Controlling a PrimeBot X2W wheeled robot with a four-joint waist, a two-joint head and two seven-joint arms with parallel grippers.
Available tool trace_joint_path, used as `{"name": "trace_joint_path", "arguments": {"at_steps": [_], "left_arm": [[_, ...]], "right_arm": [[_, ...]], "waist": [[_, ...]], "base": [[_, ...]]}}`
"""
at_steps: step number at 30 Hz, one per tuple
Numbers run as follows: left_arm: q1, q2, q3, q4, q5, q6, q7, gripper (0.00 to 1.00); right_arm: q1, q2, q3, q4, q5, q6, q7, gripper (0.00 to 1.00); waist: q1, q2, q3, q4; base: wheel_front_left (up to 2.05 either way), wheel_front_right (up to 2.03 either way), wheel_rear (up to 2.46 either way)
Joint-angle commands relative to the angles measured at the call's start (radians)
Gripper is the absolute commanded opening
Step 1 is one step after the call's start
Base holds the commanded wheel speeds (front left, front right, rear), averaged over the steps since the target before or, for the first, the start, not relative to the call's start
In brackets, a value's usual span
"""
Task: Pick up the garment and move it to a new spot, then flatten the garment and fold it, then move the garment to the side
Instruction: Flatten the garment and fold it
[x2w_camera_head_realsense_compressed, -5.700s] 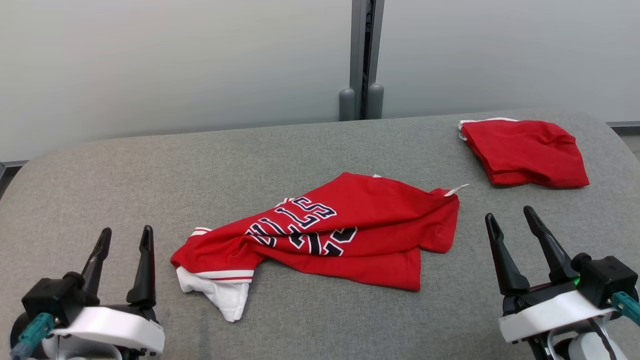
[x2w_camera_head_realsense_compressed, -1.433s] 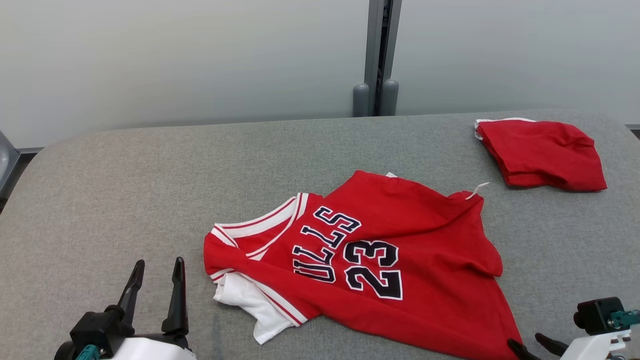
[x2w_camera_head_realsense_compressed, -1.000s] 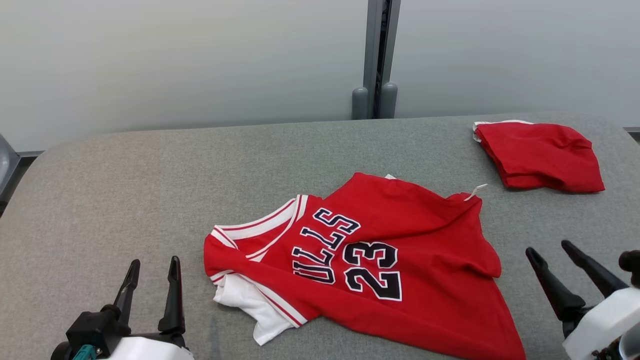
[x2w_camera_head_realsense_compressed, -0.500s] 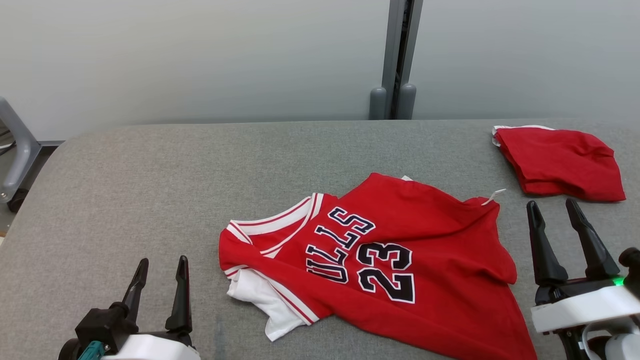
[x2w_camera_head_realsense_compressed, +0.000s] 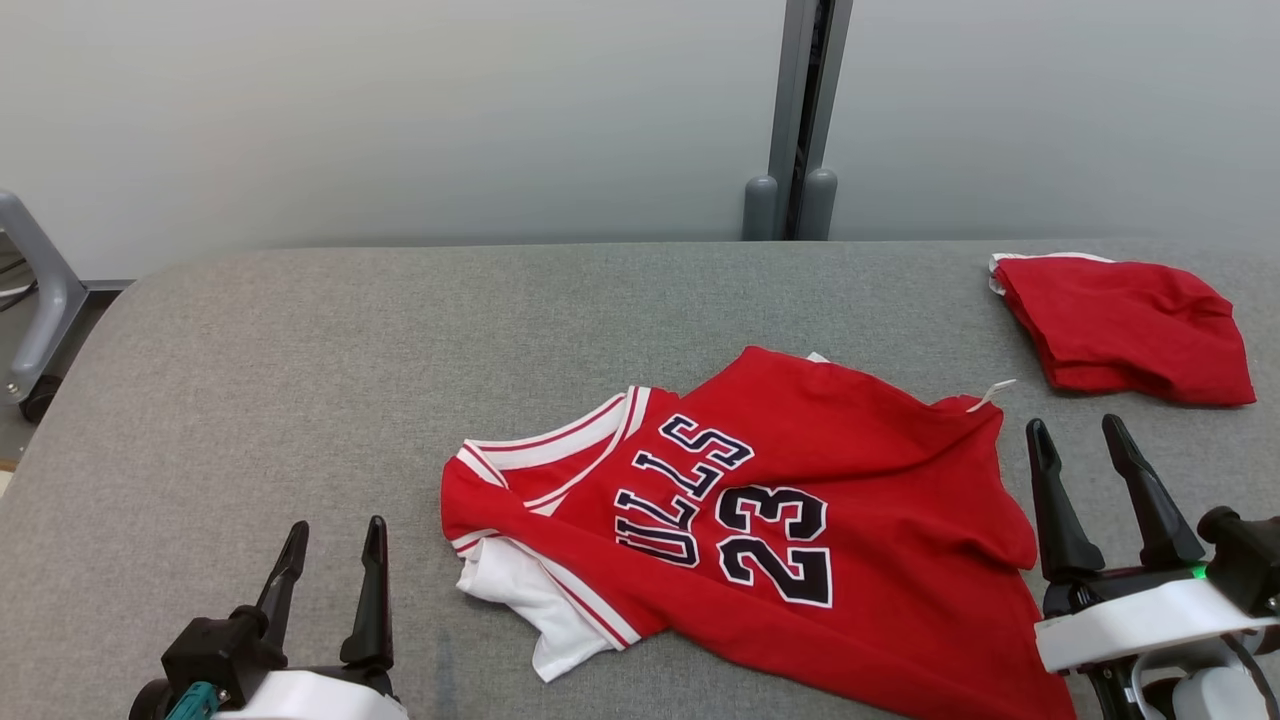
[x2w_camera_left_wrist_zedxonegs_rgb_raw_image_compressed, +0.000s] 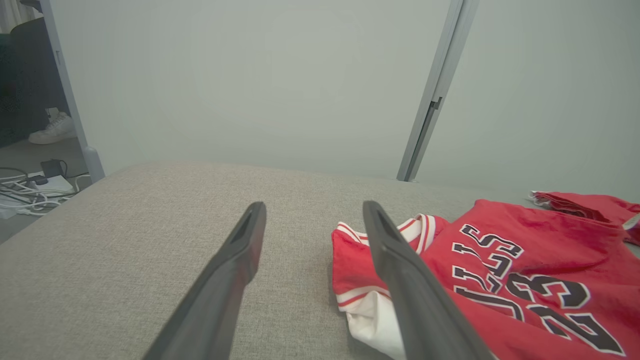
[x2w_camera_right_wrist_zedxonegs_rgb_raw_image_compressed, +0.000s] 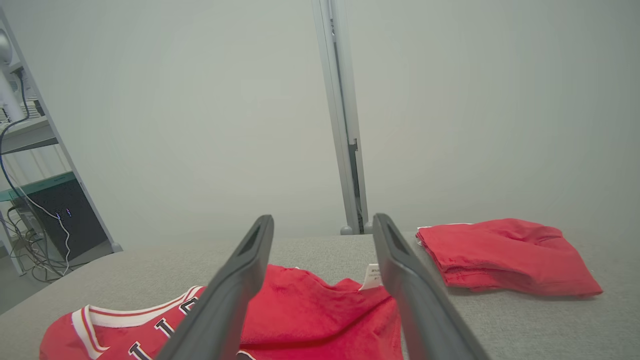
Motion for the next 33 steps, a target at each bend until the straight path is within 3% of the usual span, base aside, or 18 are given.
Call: {"name": "trace_joint_path", "arguments": {"at_steps": [1, 6, 16, 30, 31, 32, 33], "left_arm": [[-0.01, 0.003, 0.0, 0.003, -0.006, 0.002, -0.002, 1.0], [-0.012, 0.009, -0.028, 0.034, -0.018, -0.027, 0.061, 1.0], [-0.069, 0.05, -0.13, 0.164, -0.06, -0.098, 0.348, 1.0], [-0.215, 0.094, -0.222, 0.262, -0.09, -0.123, 0.467, 1.0], [-0.218, 0.096, -0.228, 0.265, -0.093, -0.124, 0.468, 0.82], [-0.221, 0.098, -0.235, 0.269, -0.097, -0.125, 0.473, 0.49], [-0.225, 0.098, -0.241, 0.27, -0.101, -0.125, 0.478, 0.31]], "right_arm": [[-0.005, -0.01, -0.002, 0.008, 0.002, 0.0, -0.006, 1.0], [-0.012, -0.012, 0.009, 0.016, 0.002, 0.0, -0.009, 1.0], [-0.028, -0.018, 0.032, 0.027, 0.002, 0.0, -0.011, 1.0], [-0.054, -0.022, 0.05, 0.028, 0.01, 0.0, -0.01, 1.0], [-0.053, -0.021, 0.05, 0.028, 0.009, 0.0, -0.01, 1.0], [-0.052, -0.021, 0.05, 0.029, 0.008, 0.0, -0.01, 1.0], [-0.051, -0.021, 0.05, 0.031, 0.008, 0.0, -0.01, 1.0]], "waist": [[0.0, -0.0001, -0.001, 0.0], [0.0, -0.0001, -0.002, -0.004], [0.0, -0.0001, 0.013, -0.033], [0.0, -0.0001, 0.056, -0.082], [0.0, -0.0001, 0.057, -0.084], [0.0, -0.0001, 0.058, -0.085], [0.0, -0.0001, 0.058, -0.086]], "base": [[0.0, 0.0, 0.0], [0.0, 0.0, 0.0], [0.0, 0.0, 0.0], [0.0, 0.0, 0.0], [0.0, 0.0, 0.0], [0.0, 0.0, 0.0], [0.0, 0.0, 0.0]]}}
